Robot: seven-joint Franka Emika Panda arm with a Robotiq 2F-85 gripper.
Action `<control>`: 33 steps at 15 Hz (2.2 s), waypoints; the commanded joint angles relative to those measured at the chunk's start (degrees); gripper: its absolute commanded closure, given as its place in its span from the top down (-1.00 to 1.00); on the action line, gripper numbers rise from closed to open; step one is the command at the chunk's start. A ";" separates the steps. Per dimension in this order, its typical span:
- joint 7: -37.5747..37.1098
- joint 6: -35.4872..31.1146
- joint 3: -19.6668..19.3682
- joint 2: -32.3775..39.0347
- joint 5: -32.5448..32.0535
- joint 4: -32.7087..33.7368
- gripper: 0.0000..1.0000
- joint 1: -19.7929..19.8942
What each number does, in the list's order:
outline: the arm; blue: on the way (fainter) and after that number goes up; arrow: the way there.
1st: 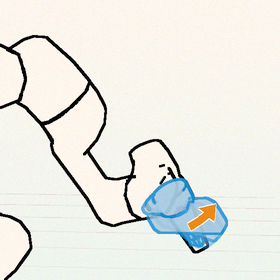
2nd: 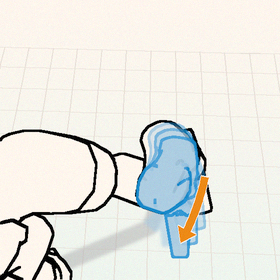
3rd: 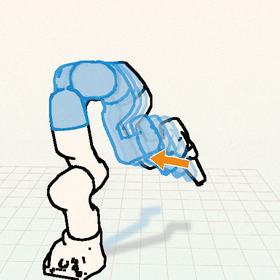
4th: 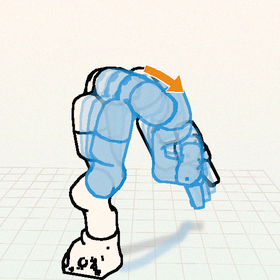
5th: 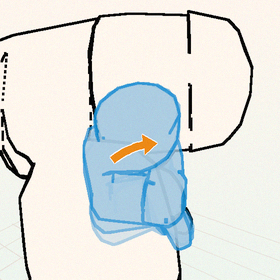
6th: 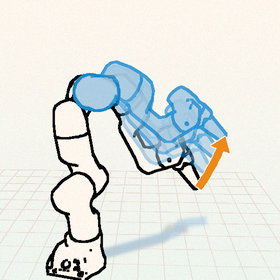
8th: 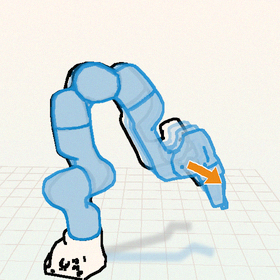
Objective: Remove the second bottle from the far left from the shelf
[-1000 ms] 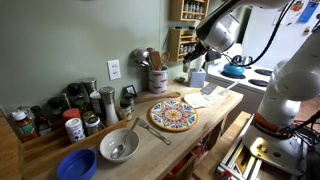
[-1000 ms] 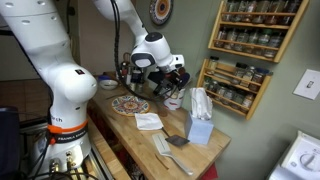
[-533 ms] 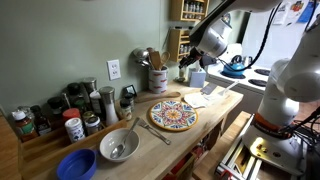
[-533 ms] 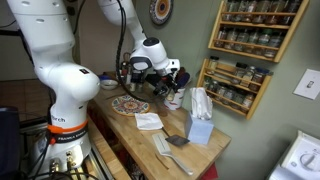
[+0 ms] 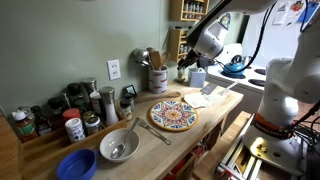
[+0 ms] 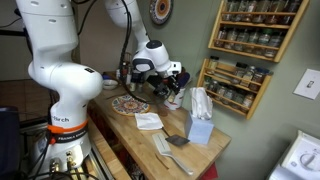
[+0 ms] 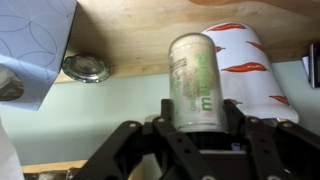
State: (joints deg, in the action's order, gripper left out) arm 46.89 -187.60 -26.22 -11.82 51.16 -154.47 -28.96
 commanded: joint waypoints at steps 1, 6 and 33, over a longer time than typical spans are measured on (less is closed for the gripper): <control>0.05 0.00 -1.10 0.32 0.00 0.15 0.06 -0.93; 0.06 1.58 -3.20 1.76 -0.07 1.58 -0.44 -2.58; 12.57 11.29 -9.86 20.36 22.37 15.06 -0.44 -7.75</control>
State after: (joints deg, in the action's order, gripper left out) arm 53.87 -178.12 -37.12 3.00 66.06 -143.48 -37.94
